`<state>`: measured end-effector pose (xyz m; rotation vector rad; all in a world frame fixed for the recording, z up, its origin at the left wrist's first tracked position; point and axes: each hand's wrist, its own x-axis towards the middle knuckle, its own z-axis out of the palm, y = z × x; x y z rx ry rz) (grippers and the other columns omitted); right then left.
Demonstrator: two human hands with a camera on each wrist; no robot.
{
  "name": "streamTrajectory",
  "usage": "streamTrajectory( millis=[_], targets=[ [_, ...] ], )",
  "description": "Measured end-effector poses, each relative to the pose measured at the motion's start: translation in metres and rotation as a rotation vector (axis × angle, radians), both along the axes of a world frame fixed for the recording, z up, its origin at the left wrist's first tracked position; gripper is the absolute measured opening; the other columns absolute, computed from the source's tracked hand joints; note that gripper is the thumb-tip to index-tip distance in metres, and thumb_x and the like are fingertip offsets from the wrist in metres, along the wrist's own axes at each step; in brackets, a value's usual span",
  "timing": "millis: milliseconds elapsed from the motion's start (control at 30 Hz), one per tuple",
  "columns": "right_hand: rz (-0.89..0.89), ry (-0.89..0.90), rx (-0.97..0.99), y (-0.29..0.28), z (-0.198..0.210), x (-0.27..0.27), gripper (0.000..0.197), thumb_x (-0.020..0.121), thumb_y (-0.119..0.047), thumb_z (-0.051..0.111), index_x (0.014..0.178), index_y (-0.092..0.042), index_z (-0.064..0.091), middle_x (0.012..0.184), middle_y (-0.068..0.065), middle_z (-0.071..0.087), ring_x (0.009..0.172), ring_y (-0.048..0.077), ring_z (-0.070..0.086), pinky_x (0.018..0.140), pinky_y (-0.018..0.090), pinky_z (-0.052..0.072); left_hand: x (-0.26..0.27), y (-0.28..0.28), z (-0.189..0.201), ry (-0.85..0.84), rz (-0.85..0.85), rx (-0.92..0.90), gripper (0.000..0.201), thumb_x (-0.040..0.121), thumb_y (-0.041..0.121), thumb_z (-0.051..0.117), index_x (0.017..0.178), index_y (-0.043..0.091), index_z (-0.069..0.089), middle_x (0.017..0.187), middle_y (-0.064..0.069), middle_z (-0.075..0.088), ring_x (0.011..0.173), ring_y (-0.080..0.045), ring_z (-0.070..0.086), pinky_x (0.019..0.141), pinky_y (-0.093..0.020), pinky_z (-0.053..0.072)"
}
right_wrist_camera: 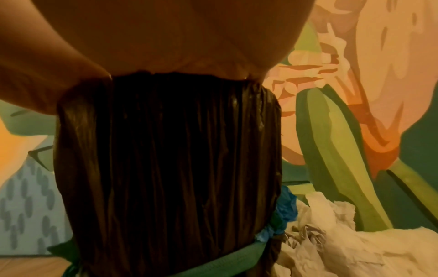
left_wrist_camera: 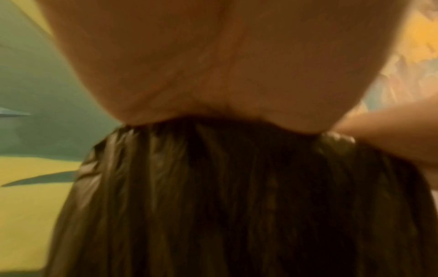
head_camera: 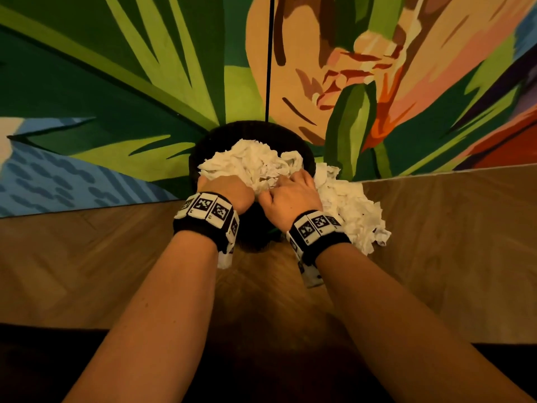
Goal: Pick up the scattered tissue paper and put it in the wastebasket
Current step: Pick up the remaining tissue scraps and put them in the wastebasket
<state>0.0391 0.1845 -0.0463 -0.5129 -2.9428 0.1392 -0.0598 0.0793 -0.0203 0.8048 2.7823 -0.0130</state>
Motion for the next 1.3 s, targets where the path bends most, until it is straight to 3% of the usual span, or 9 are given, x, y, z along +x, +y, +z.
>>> streamTrajectory(
  millis=[167,300,400,500,700,900,1033,1133,1300],
  targets=[
    [0.061,0.297,-0.246,0.007,-0.006,0.022,0.037,0.096,-0.041,0.034,0.112,-0.030,0.064,0.103,-0.007,0.068,0.108,0.018,0.048,0.118,0.043,0.019,0.009,-0.008,0.004,0.166,0.066,0.291,0.043,0.095,0.036,0.035,0.071,0.011,0.060,0.084,-0.012,0.066,0.082,-0.030,0.053,0.093,-0.041,0.035],
    [-0.020,0.496,-0.492,0.019,0.007,0.034,0.029,0.092,-0.037,0.043,0.118,-0.043,0.054,0.084,-0.024,0.056,0.100,0.008,0.038,0.099,0.038,0.033,0.013,-0.005,0.033,0.318,0.080,0.608,0.040,0.094,0.034,0.038,0.063,0.016,0.055,0.067,-0.008,0.054,0.082,-0.029,0.046,0.085,-0.043,0.040],
    [-0.090,0.619,-0.548,0.041,0.023,0.041,0.030,0.090,-0.032,0.045,0.116,-0.046,0.054,0.083,-0.021,0.060,0.096,0.013,0.053,0.091,0.042,0.043,0.033,0.012,0.059,0.243,-0.018,0.925,0.043,0.094,0.034,0.044,0.054,0.019,0.038,0.050,0.001,0.043,0.053,-0.019,0.045,0.053,-0.032,0.033],
    [-0.264,0.723,-0.652,0.075,0.023,0.051,0.027,0.089,-0.032,0.046,0.108,-0.048,0.057,0.076,-0.014,0.066,0.075,0.003,0.061,0.069,0.028,0.050,0.065,0.039,0.064,0.097,-0.144,1.064,0.044,0.094,0.033,0.047,0.052,0.024,0.037,0.046,0.008,0.039,0.043,-0.006,0.040,0.047,-0.026,0.025],
    [-0.688,0.574,-0.839,0.138,-0.039,0.090,0.023,0.092,-0.016,0.052,0.105,-0.029,0.064,0.089,0.001,0.072,0.073,0.010,0.062,0.065,0.028,0.052,0.116,0.088,-0.001,-0.173,-0.415,0.762,0.031,0.100,0.032,0.044,0.075,0.017,0.054,0.067,0.000,0.054,0.069,-0.026,0.057,0.059,-0.035,0.042],
    [-0.788,0.133,-0.829,0.128,-0.139,0.132,0.021,0.093,-0.022,0.057,0.111,-0.026,0.065,0.099,0.006,0.067,0.070,0.013,0.057,0.058,0.024,0.042,0.117,0.090,-0.126,-0.459,-0.300,0.259,0.017,0.098,0.034,0.047,0.109,0.024,0.056,0.112,-0.007,0.063,0.097,-0.029,0.061,0.085,-0.039,0.054],
    [-0.693,-0.121,-0.815,0.112,-0.181,0.147,0.029,0.093,-0.023,0.057,0.121,-0.020,0.065,0.126,0.014,0.056,0.109,0.028,0.056,0.091,0.025,0.044,0.124,0.081,-0.191,-0.586,-0.259,0.267,0.041,0.089,0.035,0.064,0.129,0.032,0.055,0.154,0.001,0.015,0.127,-0.022,0.045,0.103,-0.019,0.034],
    [-0.704,-0.076,-0.876,0.112,-0.186,0.146,0.032,0.092,-0.021,0.058,0.124,-0.025,0.061,0.142,0.011,0.036,0.111,0.026,0.053,0.091,0.020,0.039,0.130,0.084,-0.214,-0.598,-0.250,0.204,0.055,0.087,0.035,0.067,0.140,0.029,0.050,0.161,0.001,-0.005,0.140,-0.022,0.033,0.112,-0.021,0.028],
    [-0.635,-0.032,-0.811,0.134,-0.170,0.119,0.077,0.089,-0.032,0.060,0.147,-0.054,0.015,0.160,0.009,0.014,0.132,0.032,0.042,0.098,0.035,0.041,0.127,0.093,-0.217,-0.578,-0.153,0.283,0.028,0.092,0.033,0.064,0.115,0.016,0.064,0.139,-0.003,0.045,0.115,-0.020,0.055,0.098,-0.027,0.042]
  ],
)
